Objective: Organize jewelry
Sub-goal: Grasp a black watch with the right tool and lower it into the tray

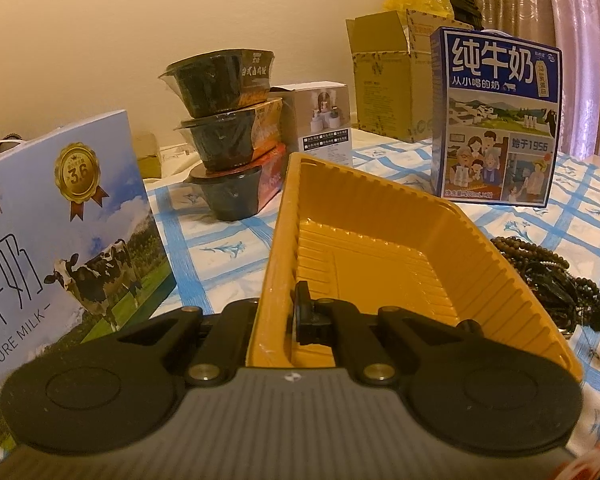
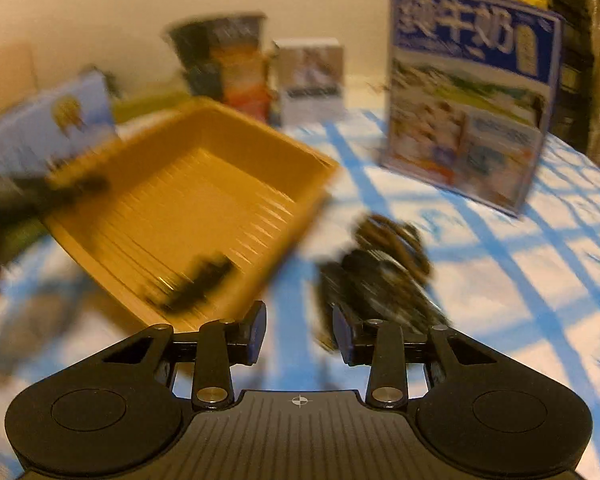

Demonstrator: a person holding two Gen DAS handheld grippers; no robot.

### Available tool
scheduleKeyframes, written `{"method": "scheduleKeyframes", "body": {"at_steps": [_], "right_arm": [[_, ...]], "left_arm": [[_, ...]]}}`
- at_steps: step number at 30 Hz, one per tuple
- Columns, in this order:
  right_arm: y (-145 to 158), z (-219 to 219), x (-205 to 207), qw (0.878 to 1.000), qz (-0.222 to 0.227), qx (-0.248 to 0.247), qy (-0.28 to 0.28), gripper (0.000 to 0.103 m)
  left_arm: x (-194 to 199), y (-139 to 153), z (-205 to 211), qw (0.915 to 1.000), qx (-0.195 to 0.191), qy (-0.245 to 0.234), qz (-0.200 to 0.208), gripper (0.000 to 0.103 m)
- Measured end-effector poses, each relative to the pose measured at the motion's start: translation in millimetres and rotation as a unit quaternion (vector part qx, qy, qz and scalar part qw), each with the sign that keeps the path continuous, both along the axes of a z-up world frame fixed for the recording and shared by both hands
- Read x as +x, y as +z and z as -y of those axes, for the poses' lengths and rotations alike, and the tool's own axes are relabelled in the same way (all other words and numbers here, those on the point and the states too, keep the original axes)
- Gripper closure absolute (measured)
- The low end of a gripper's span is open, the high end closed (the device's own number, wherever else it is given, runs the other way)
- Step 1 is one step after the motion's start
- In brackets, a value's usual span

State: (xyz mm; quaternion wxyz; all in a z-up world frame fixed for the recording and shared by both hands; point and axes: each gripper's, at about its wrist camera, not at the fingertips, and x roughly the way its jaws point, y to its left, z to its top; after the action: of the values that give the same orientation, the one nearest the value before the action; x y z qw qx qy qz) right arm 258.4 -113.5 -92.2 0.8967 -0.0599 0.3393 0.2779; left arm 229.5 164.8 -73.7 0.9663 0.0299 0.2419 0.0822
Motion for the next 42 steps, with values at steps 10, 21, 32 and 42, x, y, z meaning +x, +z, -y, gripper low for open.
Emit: {"method": "scheduleKeyframes", "body": {"at_steps": [10, 21, 32, 42], "right_arm": [[-29.5, -20.2, 13.2, 0.998, 0.02, -0.066, -0.004, 0.066], [-35.2, -31.4, 26.4, 0.997, 0.013, -0.052, -0.059, 0.086], [-9.4, 30.4, 52.6, 0.954, -0.17, 0.199, -0.15, 0.086], [9.5, 43.9, 66.1, 0.861, -0.286, 0.389, -0.158, 0.086]], "left_arm": [[1.6, 1.7, 0.7, 1.0, 0.005, -0.001, -0.001, 0.099], [4.2, 3.5, -0.7, 1.0, 0.006, -0.001, 0.001, 0.099], [3.5, 2.5, -0.3, 1.0, 0.007, -0.001, 0.0, 0.099], [3.1, 2.4, -0.2, 1.0, 0.007, -0.001, 0.0, 0.099]]}}
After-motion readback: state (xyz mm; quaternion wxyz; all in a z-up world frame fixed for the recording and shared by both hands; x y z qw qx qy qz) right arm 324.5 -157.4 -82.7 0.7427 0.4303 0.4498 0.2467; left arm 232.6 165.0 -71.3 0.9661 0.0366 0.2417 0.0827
